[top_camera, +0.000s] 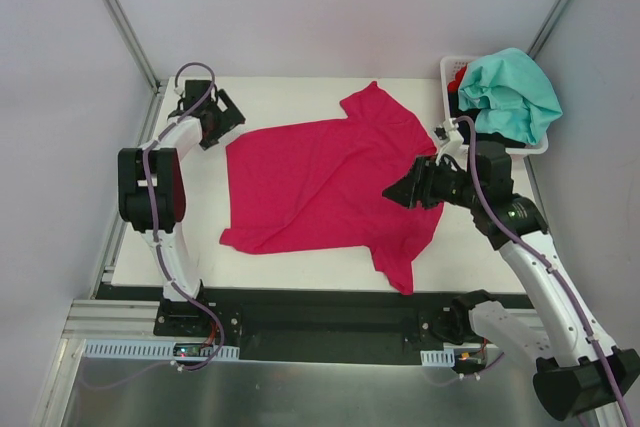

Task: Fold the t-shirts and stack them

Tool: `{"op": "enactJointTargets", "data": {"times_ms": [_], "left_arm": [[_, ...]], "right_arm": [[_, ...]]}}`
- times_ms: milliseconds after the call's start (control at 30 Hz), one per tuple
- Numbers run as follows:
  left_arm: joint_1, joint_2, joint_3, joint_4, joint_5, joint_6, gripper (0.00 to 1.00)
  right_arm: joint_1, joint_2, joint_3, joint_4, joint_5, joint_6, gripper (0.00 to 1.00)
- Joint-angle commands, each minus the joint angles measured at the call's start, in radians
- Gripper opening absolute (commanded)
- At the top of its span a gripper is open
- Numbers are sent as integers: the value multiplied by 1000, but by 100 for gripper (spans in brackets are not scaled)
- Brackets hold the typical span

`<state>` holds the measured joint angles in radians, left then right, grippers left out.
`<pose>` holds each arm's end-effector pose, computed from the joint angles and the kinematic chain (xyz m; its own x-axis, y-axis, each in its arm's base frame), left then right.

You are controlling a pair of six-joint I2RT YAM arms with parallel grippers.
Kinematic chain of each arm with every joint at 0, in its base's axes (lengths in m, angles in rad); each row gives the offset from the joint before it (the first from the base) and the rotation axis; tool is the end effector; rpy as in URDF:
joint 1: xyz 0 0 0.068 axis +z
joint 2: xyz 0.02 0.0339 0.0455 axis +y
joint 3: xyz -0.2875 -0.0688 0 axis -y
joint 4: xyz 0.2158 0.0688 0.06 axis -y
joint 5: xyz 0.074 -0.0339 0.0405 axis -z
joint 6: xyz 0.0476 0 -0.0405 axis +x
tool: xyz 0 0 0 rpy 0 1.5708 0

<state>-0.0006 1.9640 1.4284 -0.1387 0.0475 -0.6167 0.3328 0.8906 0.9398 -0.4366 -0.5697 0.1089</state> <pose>0.4413 -0.0025 0.2446 -0.5311 -0.5774 -0.6201 -0.3303 0.8151 -0.4760 0.1404 0.0757 0.3645 -0.4361 -0.0539 -0.8983 -0.7039 0.6424 0.3032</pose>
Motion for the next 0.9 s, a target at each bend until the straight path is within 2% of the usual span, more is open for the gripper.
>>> {"op": "enactJointTargets", "data": {"times_ms": [0,133,300,567,767,867], "left_arm": [[24,9,49,-19,-41,49,99],[28,25,52,-19,-37,29,99],[33,73,84,-27,-20,17,93],[36,102,80,-48,-3,-15,76],[34,115,73,-21,38,-44,71],[36,115,49,25,69,-67,62]], "right_arm": [[5,-30,21,-14,-24,-21,59],[5,-39,19,-16,-27,-14,59],[6,-61,39,-34,-33,-18,59],[6,-84,62,-48,-36,-14,59],[5,-88,68,-50,-53,-11,59],[3,-91,71,-51,-58,-8,59]]}}
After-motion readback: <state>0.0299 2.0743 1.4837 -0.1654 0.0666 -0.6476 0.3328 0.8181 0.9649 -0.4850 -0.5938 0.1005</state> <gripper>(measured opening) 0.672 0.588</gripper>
